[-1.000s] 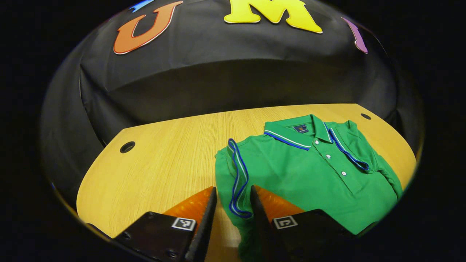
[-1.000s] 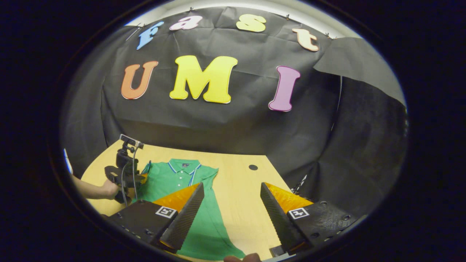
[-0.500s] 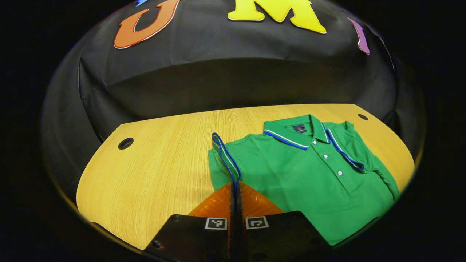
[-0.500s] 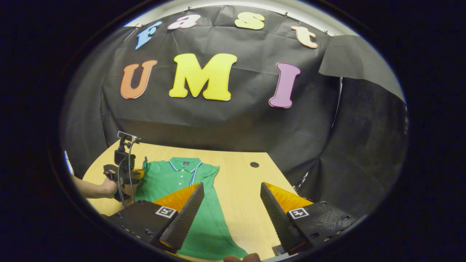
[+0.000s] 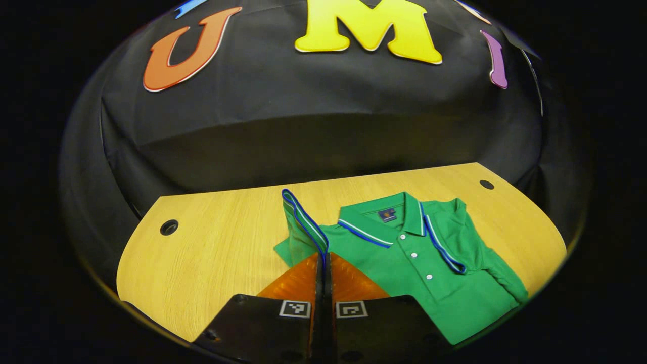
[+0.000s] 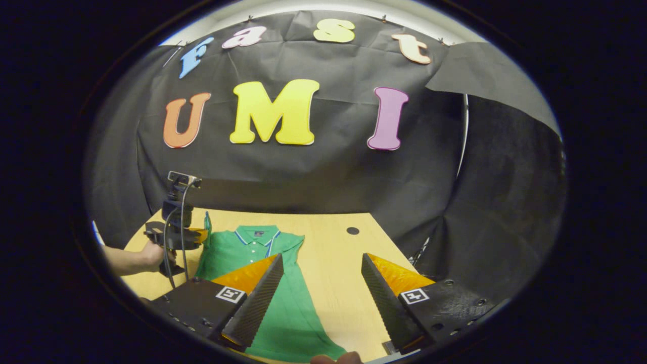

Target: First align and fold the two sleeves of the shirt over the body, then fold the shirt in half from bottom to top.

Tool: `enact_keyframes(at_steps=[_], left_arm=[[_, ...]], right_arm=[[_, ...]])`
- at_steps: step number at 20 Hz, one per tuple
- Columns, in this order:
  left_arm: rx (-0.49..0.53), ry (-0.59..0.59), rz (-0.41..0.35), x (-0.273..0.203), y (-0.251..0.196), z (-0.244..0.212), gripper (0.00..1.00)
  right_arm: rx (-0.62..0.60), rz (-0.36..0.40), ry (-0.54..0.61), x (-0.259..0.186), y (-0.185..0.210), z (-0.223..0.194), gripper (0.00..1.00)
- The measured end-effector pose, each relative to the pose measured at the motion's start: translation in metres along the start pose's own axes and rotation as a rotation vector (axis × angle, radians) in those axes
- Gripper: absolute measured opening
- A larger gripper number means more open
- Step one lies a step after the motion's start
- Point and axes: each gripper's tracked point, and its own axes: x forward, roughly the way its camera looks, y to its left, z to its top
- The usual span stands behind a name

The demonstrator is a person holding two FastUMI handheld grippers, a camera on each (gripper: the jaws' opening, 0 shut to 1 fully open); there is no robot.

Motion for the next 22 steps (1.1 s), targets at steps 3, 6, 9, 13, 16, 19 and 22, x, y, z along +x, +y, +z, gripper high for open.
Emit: enact_keyframes(at_steps=[3,6,9,13,16,19,22], left_arm=[[0.013,0.002,-0.021,0.005,-0.031,0.01,0.06],[0.011,0.028,-0.032,0.015,-0.055,0.006,0.06],[0.004,0.05,-0.032,0.023,-0.071,0.002,0.06],[0.004,0.055,-0.034,0.03,-0.087,0.002,0.06],[0.005,0.037,-0.043,0.033,-0.099,0.008,0.07],[-0.003,0.014,-0.067,0.031,-0.111,0.016,0.07],[-0.027,-0.001,-0.071,0.021,-0.112,0.02,0.47]], right_arm=[[0.003,-0.031,-0.012,-0.005,-0.017,0.001,0.95],[0.018,-0.065,-0.016,-0.011,-0.035,-0.001,0.95],[0.035,-0.099,-0.007,-0.016,-0.053,-0.008,0.97],[0.045,-0.129,0.0,-0.022,-0.069,-0.012,0.95],[0.041,-0.134,-0.002,-0.024,-0.074,-0.012,0.95],[0.04,-0.124,0.001,-0.02,-0.073,-0.011,0.95],[0.032,-0.101,-0.009,-0.02,-0.066,-0.007,0.95]])
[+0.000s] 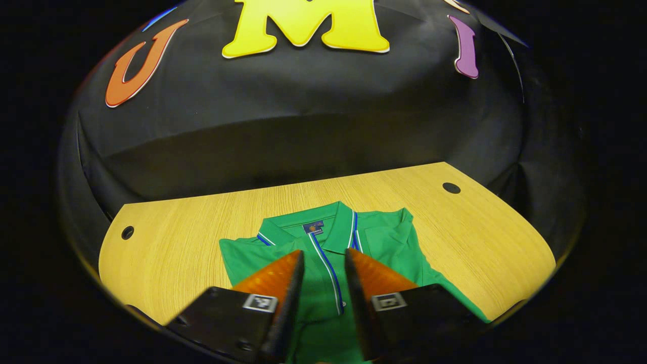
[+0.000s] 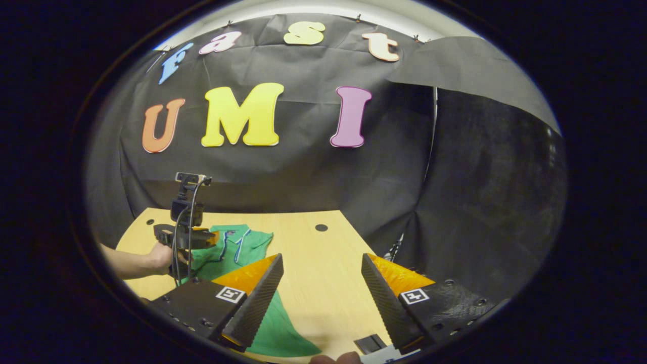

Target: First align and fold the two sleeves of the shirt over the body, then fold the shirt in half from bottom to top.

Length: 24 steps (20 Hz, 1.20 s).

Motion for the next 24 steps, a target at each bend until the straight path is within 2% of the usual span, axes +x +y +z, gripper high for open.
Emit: enact_keyframes(at_steps=[2,8,13,17,18,19,21,24], left_arm=[[-0.009,-0.031,0.045,-0.015,0.012,0.007,1.0],[-0.074,-0.124,0.108,-0.083,0.036,0.03,1.0],[-0.089,-0.184,0.172,-0.175,0.062,0.027,1.0],[-0.096,-0.158,0.214,-0.248,0.08,-0.014,1.0],[-0.087,-0.139,0.21,-0.264,0.082,-0.03,1.0],[-0.078,-0.116,0.198,-0.277,0.081,-0.046,1.0],[-0.059,-0.059,0.194,-0.298,0.087,-0.082,1.0],[-0.073,0.089,0.14,-0.32,0.079,-0.143,1.0]], right_arm=[[-0.009,0.024,0.002,0.002,0.007,-0.002,0.95],[-0.088,0.119,-0.033,0.01,0.025,0.007,0.95],[-0.163,0.283,0.028,0.023,0.048,-0.017,0.98],[-0.203,0.375,0.139,0.027,0.055,-0.059,0.96],[-0.223,0.402,0.175,0.028,0.057,-0.071,0.98],[-0.25,0.421,0.218,0.028,0.056,-0.085,0.96],[-0.307,0.427,0.268,0.029,0.048,-0.107,0.96],[-0.357,0.448,0.374,0.021,0.042,-0.148,0.96]])
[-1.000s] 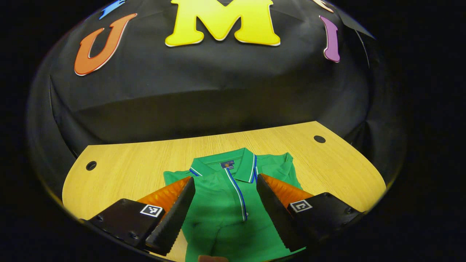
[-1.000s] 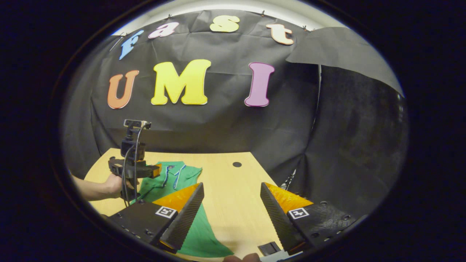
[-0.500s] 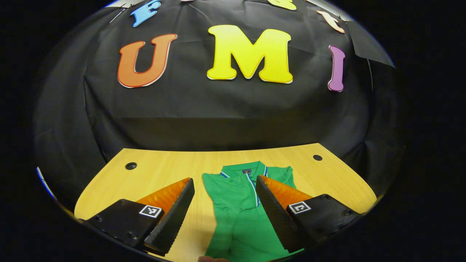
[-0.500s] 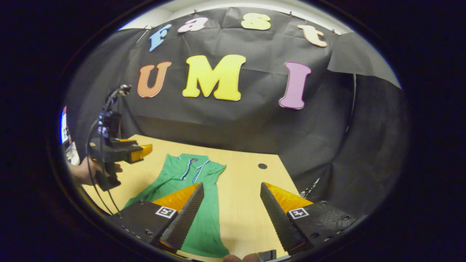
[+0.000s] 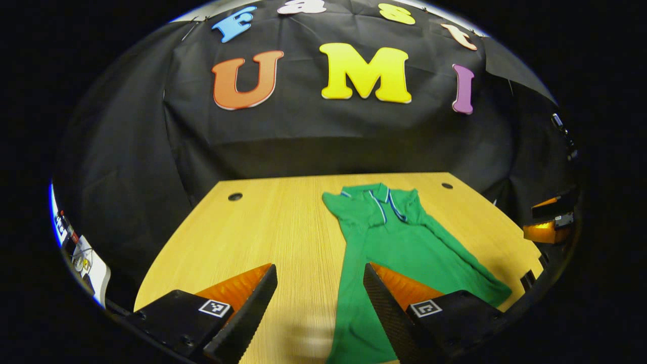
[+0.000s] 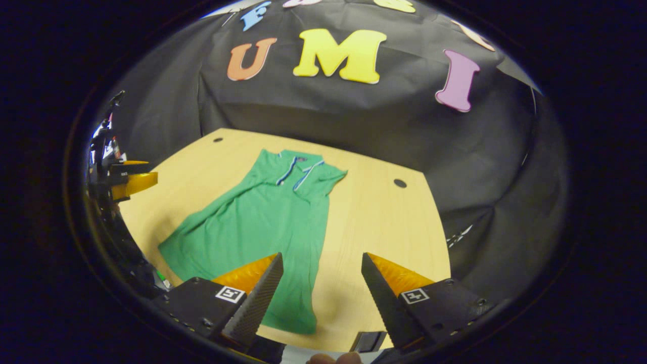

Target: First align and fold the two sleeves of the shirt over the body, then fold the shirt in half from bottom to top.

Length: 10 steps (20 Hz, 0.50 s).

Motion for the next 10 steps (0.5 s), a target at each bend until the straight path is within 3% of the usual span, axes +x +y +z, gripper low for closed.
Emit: enact_keyframes(at_steps=[6,10], left_arm=[[0.005,0.335,-0.141,-0.02,-0.02,-0.104,1.0],[0.065,0.421,-0.162,-0.012,-0.028,-0.118,1.0]], right_arm=[[0.063,0.002,0.255,0.005,0.001,-0.096,0.96],[0.12,0.004,0.354,0.014,0.007,-0.119,0.96]])
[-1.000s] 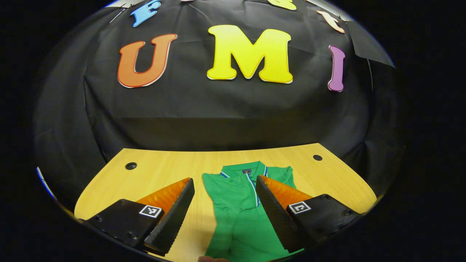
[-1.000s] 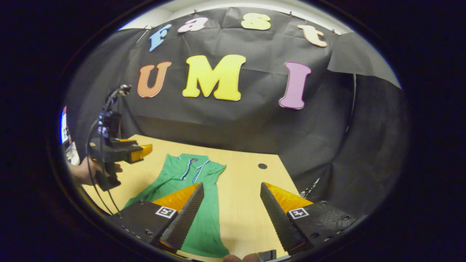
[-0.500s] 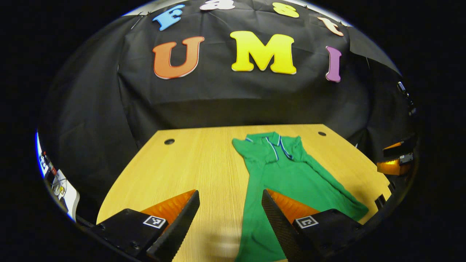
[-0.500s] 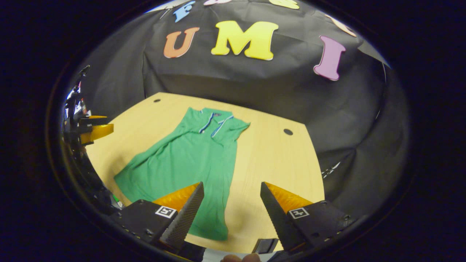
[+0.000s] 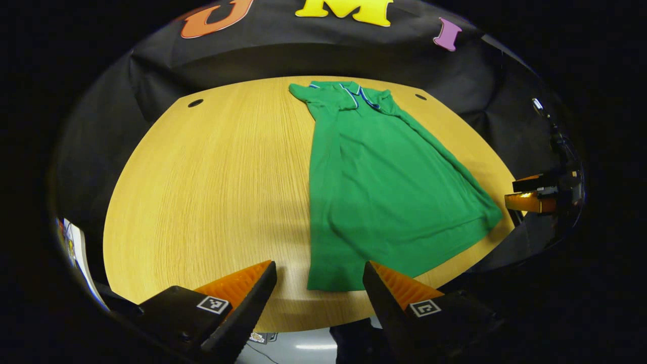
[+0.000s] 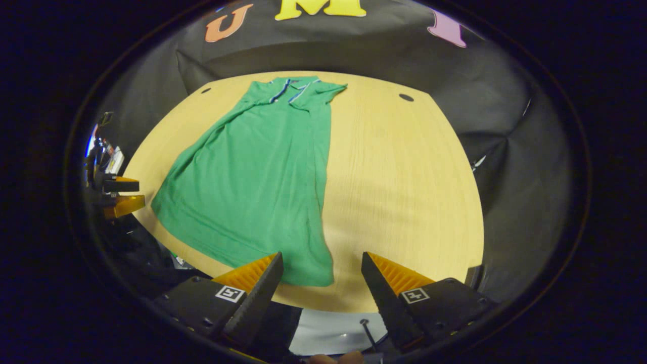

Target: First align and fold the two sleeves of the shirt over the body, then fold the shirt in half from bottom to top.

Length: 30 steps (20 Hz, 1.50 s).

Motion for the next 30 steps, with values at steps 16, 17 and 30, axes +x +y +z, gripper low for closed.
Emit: enact_keyframes(at_steps=[16,17,30], left_arm=[[-0.032,0.164,0.051,0.02,-0.004,-0.016,1.0],[-0.03,0.165,0.049,0.02,-0.008,-0.016,1.0],[-0.06,0.248,-0.088,0.017,-0.03,-0.014,0.07]], right_arm=[[0.013,0.05,0.209,0.037,0.009,-0.041,0.84],[0.043,0.047,0.19,0.045,0.012,-0.037,0.72],[0.062,0.083,0.22,0.04,0.02,-0.029,0.0]])
